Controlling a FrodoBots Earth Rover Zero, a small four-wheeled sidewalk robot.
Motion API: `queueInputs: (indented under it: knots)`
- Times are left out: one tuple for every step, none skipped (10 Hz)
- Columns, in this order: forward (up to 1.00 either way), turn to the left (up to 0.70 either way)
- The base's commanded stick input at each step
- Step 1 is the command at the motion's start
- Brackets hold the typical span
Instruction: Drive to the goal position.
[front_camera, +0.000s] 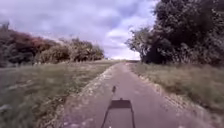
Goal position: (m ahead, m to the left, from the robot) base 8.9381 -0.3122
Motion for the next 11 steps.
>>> queueInputs:
  knots:
    - [1.00,0.00]
    - [1.00,0.00]
    - [1.00,0.00]
    - [1.00,-0.01]
    - [1.00,-0.23]
    - [1.00,-0.35]
    - [1.00,-0.39]
    - [1.00,-0.29]
    - [1.00,0.00]
    - [1.00,0.00]
    - [1.00,0.00]
